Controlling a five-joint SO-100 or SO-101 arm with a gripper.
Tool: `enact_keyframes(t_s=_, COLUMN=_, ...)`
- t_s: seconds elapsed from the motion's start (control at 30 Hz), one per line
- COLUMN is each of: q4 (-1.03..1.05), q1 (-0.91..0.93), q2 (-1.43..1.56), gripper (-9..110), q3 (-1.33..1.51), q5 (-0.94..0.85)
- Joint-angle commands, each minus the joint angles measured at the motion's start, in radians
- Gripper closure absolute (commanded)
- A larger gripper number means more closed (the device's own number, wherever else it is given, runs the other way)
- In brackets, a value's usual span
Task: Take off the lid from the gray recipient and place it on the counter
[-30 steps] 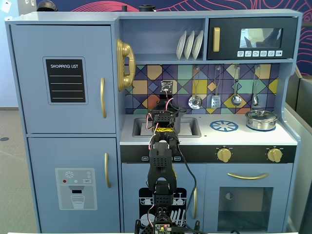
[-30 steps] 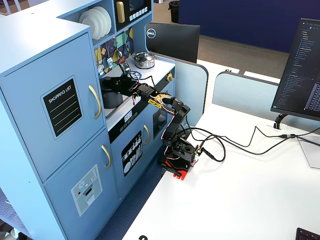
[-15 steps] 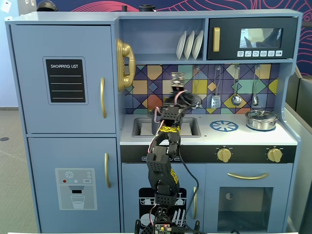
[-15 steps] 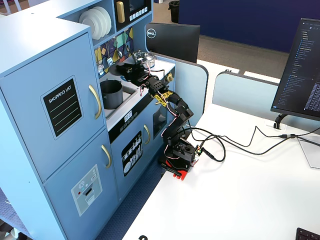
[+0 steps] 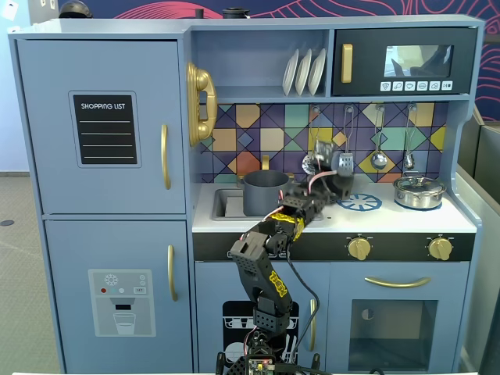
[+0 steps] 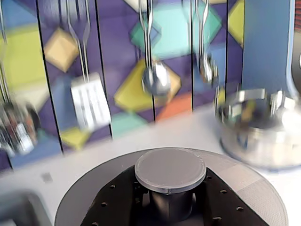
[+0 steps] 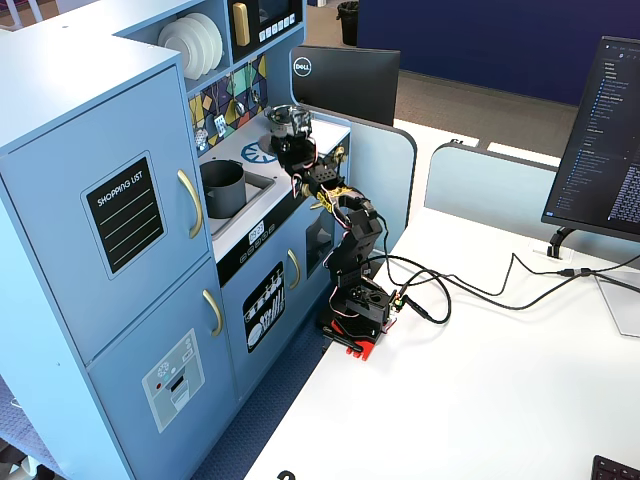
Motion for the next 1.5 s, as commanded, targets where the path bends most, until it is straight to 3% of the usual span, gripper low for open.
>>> enact_keyframes(t_s=0.0, q4=-0.144, q1=0.029, q2=-0.026, gripper=102, q3=0.052, q5=0.006)
enact_keyframes(t_s=0.2, q4=-0.27, q1=0.04, q2=-0.14, gripper=102, q3=0.097, q5=0.003)
enact_keyframes(t_s=0.73, q4=-0.322, q1=0.009, q2=-0.281, gripper=102, q3=0.046, q5=-0.003)
enact_keyframes(t_s=0.87, q4=-0.311, q1=0.029, q2=-0.258, gripper=82, q3=0.064, q5=0.002)
enact_keyframes(t_s=1.03, q4=-0.281, q1=0.06, q2=-0.222, gripper=71, q3=0.086, q5=0.0)
enact_keyframes(t_s=1.3, q4=-0.281, q1=0.126, q2=-0.169, gripper=69, q3=0.112, q5=0.009)
enact_keyframes(t_s=1.47, q4=-0.259, q1=0.071, q2=-0.06, gripper=70, q3=0.098, q5=0.061)
